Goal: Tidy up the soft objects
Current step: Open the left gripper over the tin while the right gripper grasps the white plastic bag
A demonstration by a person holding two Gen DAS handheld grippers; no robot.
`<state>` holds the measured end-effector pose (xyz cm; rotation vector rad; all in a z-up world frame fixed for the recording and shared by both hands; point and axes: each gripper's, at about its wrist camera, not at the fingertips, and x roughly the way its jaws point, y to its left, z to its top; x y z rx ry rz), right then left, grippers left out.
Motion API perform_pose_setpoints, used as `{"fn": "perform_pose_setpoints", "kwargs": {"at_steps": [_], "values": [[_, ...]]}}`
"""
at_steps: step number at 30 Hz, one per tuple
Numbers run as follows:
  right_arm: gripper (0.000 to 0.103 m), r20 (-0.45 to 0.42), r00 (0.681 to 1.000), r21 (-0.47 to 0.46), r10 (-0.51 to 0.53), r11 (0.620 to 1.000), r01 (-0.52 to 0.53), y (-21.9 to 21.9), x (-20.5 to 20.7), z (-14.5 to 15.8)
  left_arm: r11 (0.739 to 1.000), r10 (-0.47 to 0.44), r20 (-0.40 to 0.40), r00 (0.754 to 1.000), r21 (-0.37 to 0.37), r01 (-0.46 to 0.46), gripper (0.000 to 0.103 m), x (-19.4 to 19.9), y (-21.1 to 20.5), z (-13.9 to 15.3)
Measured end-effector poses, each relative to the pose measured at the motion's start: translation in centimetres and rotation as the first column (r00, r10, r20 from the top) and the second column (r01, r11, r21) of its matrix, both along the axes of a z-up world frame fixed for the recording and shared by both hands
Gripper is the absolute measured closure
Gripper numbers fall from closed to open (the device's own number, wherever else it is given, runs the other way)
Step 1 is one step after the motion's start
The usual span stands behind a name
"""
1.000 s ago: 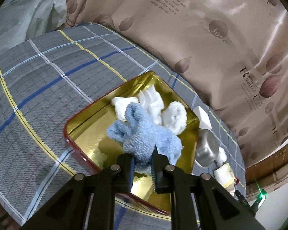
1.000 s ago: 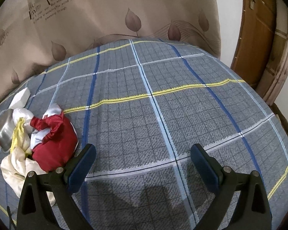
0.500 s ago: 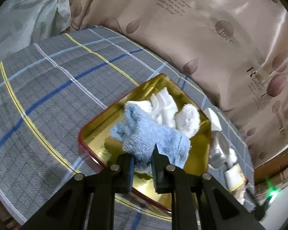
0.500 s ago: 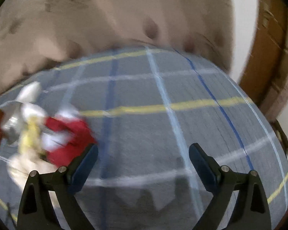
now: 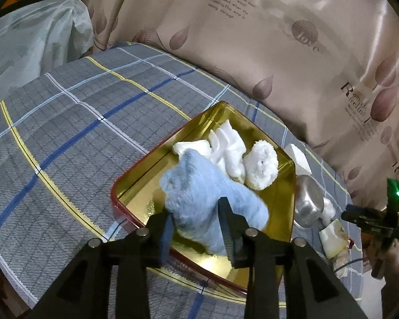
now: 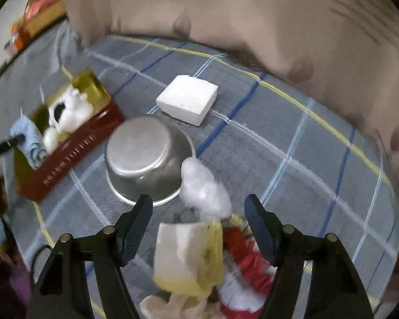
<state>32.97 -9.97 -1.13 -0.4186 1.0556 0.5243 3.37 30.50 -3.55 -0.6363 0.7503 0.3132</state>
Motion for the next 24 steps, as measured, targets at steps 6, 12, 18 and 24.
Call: {"fn": "perform_pose_setpoints", "kwargs": {"at_steps": [6,12,18,24], "values": [[0.038,-0.052,0.992,-0.116,0.111,0.986,-0.116,2.0,1.6,-1.5,1.0,0.007,-0.015,1.0,-0.007,-0.007,0.066,0.1,0.1,0.3],[0.057,-0.123,0.976,-0.19,0.177,0.962,-0.198,2.8,2.4,-3.4,1.0,-0.009,-0.032,0.999,0.027,0.01,0.057,0.5,-0.4,0.6],[0.07,-0.16,0.973,-0.216,0.169,0.955,-0.201,2.8,3.5,-4.8,0.999,-0.019,-0.039,0.999,0.048,0.021,0.053,0.7,-1.0,0.8],[0.073,-0.039,0.995,-0.097,0.089,0.991,-0.093,1.3,2.7,-1.7,0.998,-0.047,0.024,0.999,0.051,0.046,0.052,0.2,-1.1,2.1]]}}
